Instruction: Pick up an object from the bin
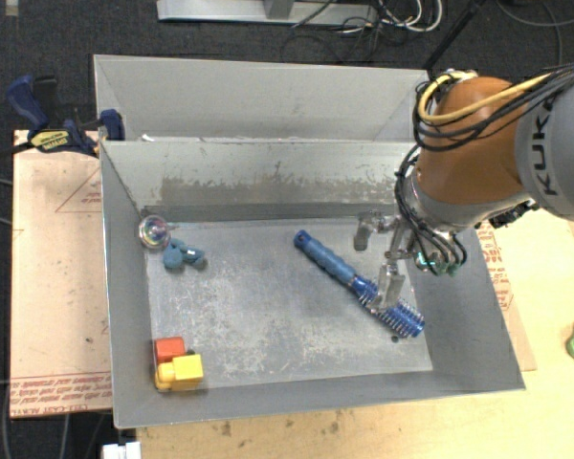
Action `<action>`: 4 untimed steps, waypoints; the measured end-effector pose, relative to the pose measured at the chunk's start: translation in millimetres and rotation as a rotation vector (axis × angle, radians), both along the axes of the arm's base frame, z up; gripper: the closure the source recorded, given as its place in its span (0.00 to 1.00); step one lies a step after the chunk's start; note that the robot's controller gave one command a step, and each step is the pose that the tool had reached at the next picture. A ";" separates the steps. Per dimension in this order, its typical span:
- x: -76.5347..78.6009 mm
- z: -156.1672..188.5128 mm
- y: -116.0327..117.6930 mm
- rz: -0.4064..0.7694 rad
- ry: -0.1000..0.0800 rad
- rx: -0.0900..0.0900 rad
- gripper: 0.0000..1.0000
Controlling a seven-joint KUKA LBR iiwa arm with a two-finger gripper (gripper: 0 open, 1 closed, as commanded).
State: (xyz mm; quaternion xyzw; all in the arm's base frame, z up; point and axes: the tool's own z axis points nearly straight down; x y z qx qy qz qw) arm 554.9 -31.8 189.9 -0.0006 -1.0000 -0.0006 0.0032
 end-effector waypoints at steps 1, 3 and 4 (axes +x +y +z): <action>14.1 -111.7 -3.6 0.138 -0.012 0.001 0.00; 31.4 -116.1 -37.4 0.137 -0.019 0.007 1.00; 59.1 -81.5 -44.6 -0.101 -0.014 -0.001 1.00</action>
Offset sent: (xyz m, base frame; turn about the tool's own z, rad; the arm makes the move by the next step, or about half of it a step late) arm 0.0126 -0.0047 -0.1097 -0.1395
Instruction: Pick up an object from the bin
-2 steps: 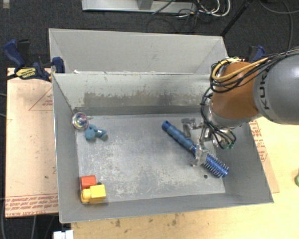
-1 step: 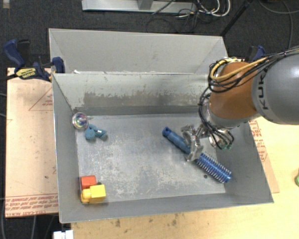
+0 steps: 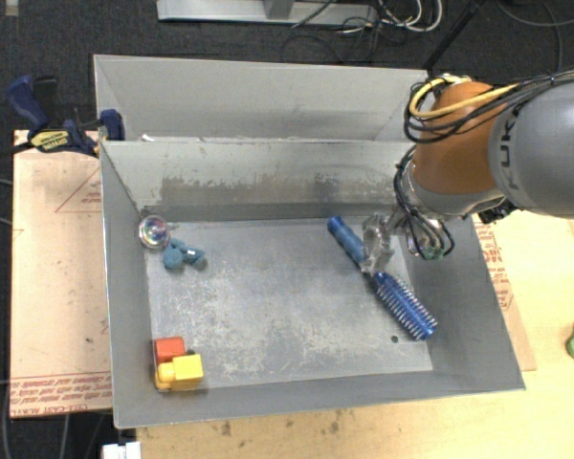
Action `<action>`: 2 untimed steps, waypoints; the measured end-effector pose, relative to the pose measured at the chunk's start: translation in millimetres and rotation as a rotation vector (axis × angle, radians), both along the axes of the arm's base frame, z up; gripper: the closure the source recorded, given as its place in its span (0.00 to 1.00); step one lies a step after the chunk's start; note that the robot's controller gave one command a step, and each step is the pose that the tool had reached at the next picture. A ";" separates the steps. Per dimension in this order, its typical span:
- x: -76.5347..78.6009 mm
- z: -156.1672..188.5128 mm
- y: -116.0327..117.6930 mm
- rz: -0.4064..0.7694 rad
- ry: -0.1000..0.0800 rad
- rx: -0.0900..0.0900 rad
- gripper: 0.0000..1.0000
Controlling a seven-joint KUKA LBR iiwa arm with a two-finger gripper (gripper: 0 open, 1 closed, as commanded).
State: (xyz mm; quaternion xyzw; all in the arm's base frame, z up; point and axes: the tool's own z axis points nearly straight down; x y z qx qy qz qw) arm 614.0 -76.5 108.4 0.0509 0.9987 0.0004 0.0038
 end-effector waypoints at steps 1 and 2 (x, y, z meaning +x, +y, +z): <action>18.3 -20.7 5.1 -0.295 0.004 0.003 1.00; 29.2 35.3 -0.2 -0.302 -0.002 0.002 1.00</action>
Offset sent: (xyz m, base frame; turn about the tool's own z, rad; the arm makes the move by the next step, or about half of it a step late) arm 0.0173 0.0037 -0.0208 0.2973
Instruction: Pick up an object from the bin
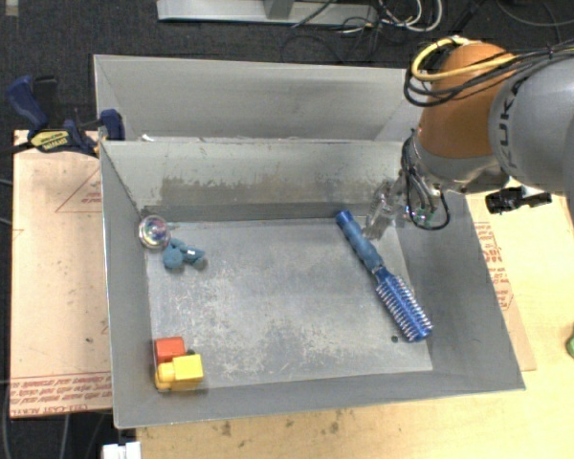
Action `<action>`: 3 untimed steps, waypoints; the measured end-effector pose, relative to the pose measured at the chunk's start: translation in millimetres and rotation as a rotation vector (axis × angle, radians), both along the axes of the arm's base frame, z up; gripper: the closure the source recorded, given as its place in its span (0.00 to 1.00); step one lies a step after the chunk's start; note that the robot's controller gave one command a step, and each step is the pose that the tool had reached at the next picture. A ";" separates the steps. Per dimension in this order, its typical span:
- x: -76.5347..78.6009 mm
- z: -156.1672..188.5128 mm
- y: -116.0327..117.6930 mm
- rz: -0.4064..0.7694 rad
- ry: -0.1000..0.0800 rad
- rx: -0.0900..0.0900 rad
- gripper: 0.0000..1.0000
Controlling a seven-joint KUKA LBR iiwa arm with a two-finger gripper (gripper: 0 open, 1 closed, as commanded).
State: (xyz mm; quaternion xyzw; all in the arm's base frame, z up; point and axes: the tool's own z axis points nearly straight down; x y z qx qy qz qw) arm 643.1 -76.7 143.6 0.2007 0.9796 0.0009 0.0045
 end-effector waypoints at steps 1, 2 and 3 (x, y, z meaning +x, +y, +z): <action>-1.4 -3.4 0.0 0.000 0.005 0.000 0.00; -14.3 -77.5 -0.8 -0.133 0.013 0.002 0.00; -12.7 -74.4 -0.3 -0.132 0.009 0.002 1.00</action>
Offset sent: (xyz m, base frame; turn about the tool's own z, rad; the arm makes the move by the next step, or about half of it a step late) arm 0.0000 0.0000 0.0000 0.0000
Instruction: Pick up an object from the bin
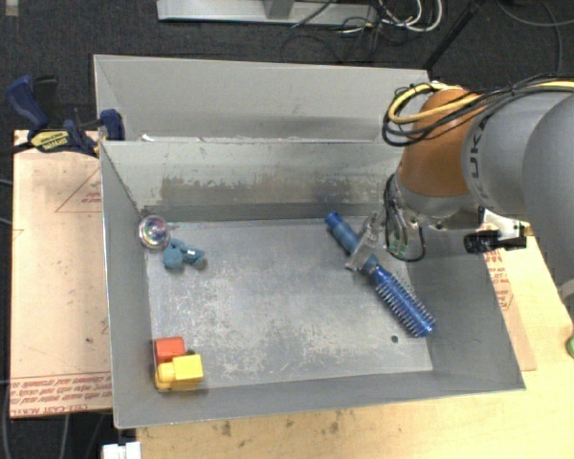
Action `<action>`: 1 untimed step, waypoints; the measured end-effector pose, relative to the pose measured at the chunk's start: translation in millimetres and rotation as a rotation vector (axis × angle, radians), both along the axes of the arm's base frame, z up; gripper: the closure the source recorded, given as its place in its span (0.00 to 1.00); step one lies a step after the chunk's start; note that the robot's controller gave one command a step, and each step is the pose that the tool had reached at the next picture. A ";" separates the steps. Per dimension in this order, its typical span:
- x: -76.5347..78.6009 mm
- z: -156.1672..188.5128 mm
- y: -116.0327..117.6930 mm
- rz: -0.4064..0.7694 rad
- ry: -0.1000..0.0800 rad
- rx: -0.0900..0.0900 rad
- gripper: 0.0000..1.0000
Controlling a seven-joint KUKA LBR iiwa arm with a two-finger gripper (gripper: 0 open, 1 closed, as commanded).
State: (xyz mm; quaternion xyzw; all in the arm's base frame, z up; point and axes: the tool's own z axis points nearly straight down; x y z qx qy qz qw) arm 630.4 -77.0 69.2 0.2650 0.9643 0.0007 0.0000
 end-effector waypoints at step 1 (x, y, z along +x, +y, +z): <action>13.8 172.2 -7.4 -0.102 -0.010 -0.001 1.00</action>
Offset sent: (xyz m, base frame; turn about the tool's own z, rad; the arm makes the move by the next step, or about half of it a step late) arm 0.0116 -0.0074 0.1677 0.1041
